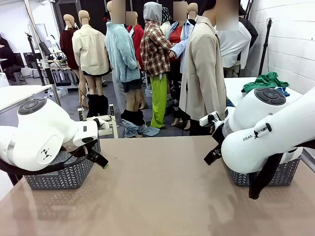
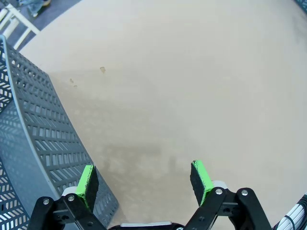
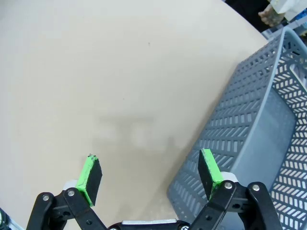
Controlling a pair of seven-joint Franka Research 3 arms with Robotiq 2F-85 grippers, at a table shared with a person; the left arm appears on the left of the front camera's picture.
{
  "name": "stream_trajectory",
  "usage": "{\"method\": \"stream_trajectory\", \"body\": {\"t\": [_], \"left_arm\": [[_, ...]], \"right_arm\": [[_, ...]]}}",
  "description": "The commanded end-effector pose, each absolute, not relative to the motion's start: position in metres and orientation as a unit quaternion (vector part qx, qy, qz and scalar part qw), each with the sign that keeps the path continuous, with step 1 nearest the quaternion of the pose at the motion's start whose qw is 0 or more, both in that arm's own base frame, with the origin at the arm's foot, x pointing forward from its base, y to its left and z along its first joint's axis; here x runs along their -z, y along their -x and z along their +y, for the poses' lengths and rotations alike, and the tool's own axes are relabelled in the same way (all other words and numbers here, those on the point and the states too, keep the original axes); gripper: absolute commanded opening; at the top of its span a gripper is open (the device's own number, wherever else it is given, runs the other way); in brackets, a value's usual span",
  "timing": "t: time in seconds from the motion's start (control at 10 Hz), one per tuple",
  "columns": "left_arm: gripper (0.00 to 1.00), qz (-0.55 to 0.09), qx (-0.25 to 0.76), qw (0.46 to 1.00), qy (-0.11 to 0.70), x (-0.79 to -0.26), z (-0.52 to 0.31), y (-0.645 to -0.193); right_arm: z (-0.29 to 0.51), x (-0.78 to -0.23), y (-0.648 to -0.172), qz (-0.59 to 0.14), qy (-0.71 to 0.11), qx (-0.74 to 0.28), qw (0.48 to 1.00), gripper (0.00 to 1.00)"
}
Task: Sort the tops and bottoms.
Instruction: Lift clothes from the center of the table with your left hand.
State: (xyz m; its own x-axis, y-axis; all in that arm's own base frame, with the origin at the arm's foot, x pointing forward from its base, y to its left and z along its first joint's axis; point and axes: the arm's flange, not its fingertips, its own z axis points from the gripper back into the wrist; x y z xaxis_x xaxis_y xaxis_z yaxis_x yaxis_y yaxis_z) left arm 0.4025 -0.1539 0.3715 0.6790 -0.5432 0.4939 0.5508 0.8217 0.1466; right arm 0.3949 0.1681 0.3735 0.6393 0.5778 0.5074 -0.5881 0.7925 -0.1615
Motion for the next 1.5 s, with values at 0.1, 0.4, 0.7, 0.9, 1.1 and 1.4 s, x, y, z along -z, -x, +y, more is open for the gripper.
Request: {"method": "stream_trajectory", "body": {"t": [0.1, 0.4, 0.7, 0.9, 1.1, 1.4], "left_arm": [[1.00, -0.300, 0.302, 0.905, 0.000, -0.389, -0.153, -0.399], [1.00, -0.402, 0.295, 0.866, -0.032, -0.450, -0.138, -0.373], [1.00, -0.462, 0.200, 0.861, -0.076, -0.507, -0.061, -0.343], [1.00, -0.421, 0.132, 0.894, -0.076, -0.510, 0.018, -0.334], [1.00, -0.393, 0.073, 0.915, -0.045, -0.499, 0.092, -0.336], [1.00, -0.335, 0.044, 0.941, -0.023, -0.472, 0.147, -0.356]], "right_arm": [[0.170, -0.386, -0.394, -0.299, -0.005, -0.336, 0.893, 1.00], [0.170, -0.450, -0.371, -0.385, 0.034, -0.343, 0.856, 1.00], [0.102, -0.511, -0.339, -0.475, 0.075, -0.242, 0.842, 1.00], [0.024, -0.522, -0.309, -0.511, 0.073, -0.137, 0.846, 1.00], [-0.041, -0.512, -0.287, -0.520, 0.060, -0.037, 0.851, 1.00], [-0.104, -0.474, -0.273, -0.510, 0.017, 0.062, 0.858, 1.00]]}}
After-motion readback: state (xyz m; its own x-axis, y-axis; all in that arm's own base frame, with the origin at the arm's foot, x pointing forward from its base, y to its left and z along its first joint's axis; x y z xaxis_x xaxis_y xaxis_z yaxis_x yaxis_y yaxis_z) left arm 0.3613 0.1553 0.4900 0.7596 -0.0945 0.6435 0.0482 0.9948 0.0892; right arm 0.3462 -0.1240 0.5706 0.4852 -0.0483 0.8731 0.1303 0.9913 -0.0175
